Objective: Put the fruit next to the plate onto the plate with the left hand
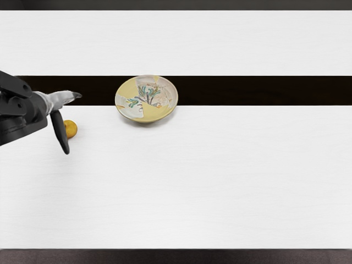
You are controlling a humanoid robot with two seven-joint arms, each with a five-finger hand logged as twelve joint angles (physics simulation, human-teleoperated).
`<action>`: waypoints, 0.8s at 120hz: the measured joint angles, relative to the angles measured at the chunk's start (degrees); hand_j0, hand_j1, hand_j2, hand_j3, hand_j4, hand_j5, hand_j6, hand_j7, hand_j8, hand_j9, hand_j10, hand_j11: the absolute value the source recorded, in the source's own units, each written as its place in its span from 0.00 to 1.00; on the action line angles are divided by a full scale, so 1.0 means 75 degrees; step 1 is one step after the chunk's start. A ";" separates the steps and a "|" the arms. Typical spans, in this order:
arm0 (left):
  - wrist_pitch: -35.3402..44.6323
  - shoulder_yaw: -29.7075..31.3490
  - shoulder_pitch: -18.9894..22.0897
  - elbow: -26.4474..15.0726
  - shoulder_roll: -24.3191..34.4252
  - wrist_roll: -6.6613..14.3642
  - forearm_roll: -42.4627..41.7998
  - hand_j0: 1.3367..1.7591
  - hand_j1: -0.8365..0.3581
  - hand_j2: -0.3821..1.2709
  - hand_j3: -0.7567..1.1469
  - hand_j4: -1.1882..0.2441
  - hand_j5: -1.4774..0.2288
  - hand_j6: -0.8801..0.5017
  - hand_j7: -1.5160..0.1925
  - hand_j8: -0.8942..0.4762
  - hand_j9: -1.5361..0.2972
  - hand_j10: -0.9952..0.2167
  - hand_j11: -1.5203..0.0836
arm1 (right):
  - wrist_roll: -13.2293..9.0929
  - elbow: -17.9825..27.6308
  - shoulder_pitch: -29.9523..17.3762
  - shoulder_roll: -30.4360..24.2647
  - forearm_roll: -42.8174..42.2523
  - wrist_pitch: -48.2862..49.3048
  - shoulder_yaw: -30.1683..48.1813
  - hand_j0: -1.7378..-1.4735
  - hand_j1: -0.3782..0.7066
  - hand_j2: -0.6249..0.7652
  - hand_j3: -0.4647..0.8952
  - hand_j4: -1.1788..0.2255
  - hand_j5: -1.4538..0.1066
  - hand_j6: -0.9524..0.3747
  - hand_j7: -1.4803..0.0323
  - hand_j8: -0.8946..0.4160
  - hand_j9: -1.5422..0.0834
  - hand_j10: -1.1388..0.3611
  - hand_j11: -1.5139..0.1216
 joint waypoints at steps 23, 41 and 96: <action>0.0487 -0.0294 0.0938 0.0685 -0.0259 -0.0138 -0.0055 0.76 0.98 0.23 0.40 0.82 0.86 0.63 0.88 0.64 0.83 0.81 0.94 | 0.0000 0.0000 0.0000 0.0000 0.0000 0.0000 0.0000 0.30 0.04 0.45 0.34 0.83 0.93 0.71 0.97 0.68 0.94 0.75 0.92; 0.0541 -0.0376 0.1475 0.1485 -0.0281 -0.0159 -0.0076 0.76 0.98 0.23 0.40 0.82 0.85 0.63 0.88 0.64 0.83 0.81 0.94 | 0.0000 0.0000 -0.0001 0.0000 0.0000 0.0000 0.0000 0.30 0.04 0.45 0.34 0.83 0.93 0.71 0.97 0.68 0.94 0.75 0.92; 0.0480 -0.0388 0.1822 0.2034 -0.0333 -0.0157 -0.0175 0.76 0.93 0.24 0.40 0.79 0.82 0.59 0.84 0.61 0.79 0.77 0.90 | 0.0000 0.0000 0.0001 0.0000 0.0000 0.0000 0.0000 0.30 0.04 0.45 0.34 0.83 0.93 0.71 0.97 0.68 0.94 0.75 0.92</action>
